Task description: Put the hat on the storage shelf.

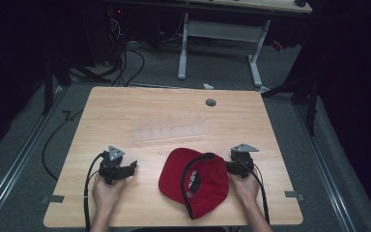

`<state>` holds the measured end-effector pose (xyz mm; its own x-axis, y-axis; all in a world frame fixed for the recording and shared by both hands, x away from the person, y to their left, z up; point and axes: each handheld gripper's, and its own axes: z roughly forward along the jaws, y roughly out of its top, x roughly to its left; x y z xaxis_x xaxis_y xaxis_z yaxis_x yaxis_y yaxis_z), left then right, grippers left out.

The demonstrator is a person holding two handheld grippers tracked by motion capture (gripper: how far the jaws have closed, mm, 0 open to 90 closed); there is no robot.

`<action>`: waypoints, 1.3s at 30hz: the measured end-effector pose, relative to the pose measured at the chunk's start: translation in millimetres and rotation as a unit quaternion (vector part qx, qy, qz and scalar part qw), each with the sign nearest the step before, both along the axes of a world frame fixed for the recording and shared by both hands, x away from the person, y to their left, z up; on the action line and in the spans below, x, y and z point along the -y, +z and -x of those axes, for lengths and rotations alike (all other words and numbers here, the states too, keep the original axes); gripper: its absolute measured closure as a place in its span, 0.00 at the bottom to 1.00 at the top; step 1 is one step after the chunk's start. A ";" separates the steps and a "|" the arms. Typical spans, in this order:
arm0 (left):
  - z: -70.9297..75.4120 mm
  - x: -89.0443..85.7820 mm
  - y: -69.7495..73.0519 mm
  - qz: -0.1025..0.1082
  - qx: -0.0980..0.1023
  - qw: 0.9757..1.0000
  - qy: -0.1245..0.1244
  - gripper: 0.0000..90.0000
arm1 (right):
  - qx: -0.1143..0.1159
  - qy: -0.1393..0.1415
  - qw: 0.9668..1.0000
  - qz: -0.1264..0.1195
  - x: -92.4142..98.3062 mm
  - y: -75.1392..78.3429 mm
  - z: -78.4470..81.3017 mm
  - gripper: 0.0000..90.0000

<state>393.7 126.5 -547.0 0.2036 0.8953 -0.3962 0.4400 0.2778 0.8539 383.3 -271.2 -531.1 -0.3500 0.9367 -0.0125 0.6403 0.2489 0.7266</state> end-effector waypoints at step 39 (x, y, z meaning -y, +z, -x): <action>0.3 0.5 -0.1 -0.001 -0.002 1.000 -0.003 0.32 | 0.011 -0.016 1.000 -0.006 18.2 10.9 0.4 0.40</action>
<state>393.4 126.0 -547.1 0.2073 0.8946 -0.3958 0.4443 0.2744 0.8528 382.9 -289.3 -520.3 -0.3191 0.9477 -0.0091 0.6321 0.2200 0.7430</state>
